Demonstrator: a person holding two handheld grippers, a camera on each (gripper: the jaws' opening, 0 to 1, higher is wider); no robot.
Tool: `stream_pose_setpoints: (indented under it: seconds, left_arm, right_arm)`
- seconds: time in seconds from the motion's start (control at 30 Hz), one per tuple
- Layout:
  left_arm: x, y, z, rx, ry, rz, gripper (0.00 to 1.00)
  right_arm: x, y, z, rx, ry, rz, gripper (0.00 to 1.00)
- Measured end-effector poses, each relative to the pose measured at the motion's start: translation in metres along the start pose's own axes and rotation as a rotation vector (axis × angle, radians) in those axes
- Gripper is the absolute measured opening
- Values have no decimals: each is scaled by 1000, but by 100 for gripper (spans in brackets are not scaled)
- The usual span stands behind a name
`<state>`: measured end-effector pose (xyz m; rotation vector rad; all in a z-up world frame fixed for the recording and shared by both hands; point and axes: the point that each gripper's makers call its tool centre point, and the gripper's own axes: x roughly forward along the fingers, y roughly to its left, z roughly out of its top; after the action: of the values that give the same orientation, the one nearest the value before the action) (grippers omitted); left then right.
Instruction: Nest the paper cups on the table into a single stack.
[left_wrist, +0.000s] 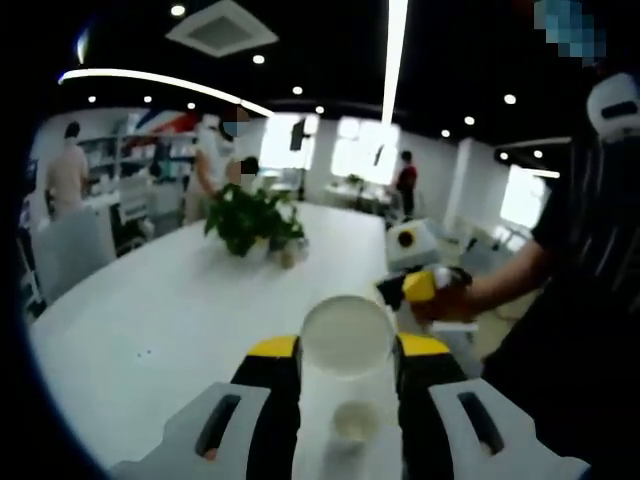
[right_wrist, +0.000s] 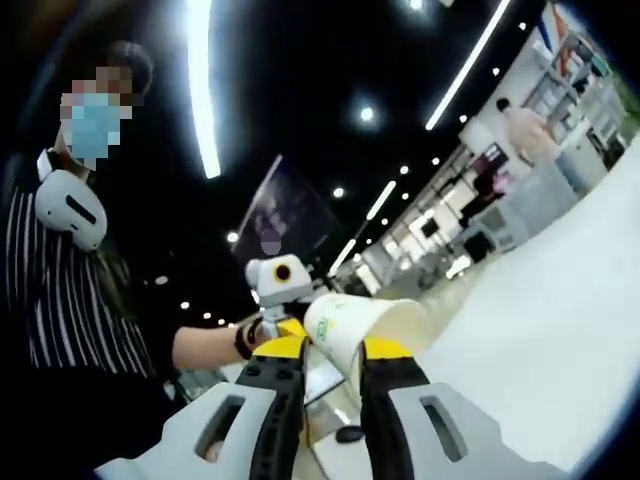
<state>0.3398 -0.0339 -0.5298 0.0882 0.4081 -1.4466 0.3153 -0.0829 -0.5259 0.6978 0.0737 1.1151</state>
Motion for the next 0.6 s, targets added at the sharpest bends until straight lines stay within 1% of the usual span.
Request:
stream_pose_setpoints:
  seconds: [0.13, 0.23, 0.33, 0.5, 0.6]
  left_arm:
    - [-1, -1, -4, 11, 7, -3, 35]
    - [-3, -1, -4, 2, 2, -4, 35]
    - [-4, -1, -6, 7, 5, -4, 35]
    - [-5, -5, -6, 14, -1, -15, 35]
    - [-5, -5, -8, 18, 5, -13, 35]
  right_arm:
    - [2, 2, 3, 0, 9, 14, 11]
    - [4, 3, 3, 2, 18, 20, 9]
    - [4, 4, 3, 12, 23, 31, 8]
    - [5, 6, 3, 38, 29, 49, 2]
    - [7, 8, 3, 43, 38, 56, 1]
